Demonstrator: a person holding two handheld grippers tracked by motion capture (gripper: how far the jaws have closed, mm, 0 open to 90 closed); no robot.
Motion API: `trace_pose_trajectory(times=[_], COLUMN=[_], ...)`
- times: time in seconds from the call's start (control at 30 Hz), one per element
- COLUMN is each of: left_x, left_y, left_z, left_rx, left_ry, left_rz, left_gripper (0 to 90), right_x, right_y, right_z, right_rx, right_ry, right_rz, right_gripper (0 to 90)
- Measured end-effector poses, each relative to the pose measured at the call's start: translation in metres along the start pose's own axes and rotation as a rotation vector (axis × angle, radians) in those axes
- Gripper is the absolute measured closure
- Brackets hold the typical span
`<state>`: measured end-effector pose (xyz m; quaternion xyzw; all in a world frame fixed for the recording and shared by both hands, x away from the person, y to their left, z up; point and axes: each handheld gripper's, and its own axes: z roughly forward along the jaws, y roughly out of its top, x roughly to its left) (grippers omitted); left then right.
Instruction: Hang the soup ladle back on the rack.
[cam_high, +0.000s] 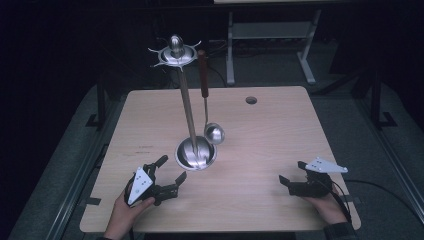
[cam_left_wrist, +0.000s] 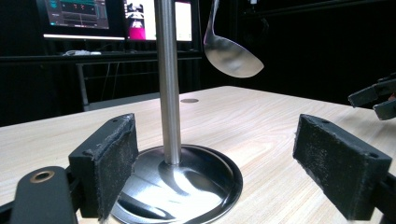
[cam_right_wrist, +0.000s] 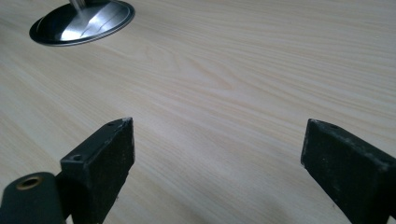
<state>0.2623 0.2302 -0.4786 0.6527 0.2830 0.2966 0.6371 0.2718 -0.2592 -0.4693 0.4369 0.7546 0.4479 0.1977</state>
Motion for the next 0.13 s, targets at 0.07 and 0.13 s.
trace_pose_trajectory(times=[0.07, 0.13], left_x=[-0.0003, -0.0003], left_y=[-0.0001, -0.0001], left_z=[0.0001, 0.0002], left_rx=[0.000, 0.001], left_ry=[0.002, 0.003], left_rz=[-0.006, -0.009], left_gripper=[13.4, 13.4], right_x=[-0.0004, -0.0006], right_y=[-0.0001, -0.0005], right_z=[0.0000, 0.0004], right_rx=[0.000, 0.003], right_ry=[-0.004, -0.008], right_rz=[0.001, -0.001], right_gripper=[9.3, 9.3])
